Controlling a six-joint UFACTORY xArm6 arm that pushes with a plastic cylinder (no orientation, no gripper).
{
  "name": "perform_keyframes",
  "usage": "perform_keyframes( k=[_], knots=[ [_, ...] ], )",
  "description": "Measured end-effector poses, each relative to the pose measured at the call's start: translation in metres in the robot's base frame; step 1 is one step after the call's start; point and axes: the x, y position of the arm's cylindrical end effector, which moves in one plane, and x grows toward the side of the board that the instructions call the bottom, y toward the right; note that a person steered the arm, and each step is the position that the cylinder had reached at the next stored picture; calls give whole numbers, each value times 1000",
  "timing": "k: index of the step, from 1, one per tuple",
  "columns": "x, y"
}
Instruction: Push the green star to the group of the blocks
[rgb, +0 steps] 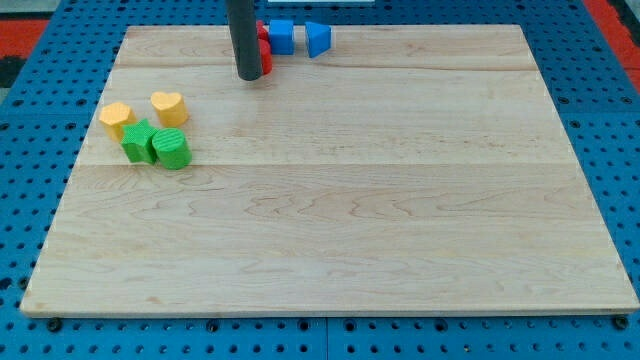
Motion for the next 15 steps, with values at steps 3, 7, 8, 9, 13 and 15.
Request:
perform_keyframes(
  k=[3,7,8,9,13,15],
  knots=[
    [147,5],
    [156,-197],
    [136,-142],
    [110,-76],
    [48,68],
    [76,88]
  ],
)
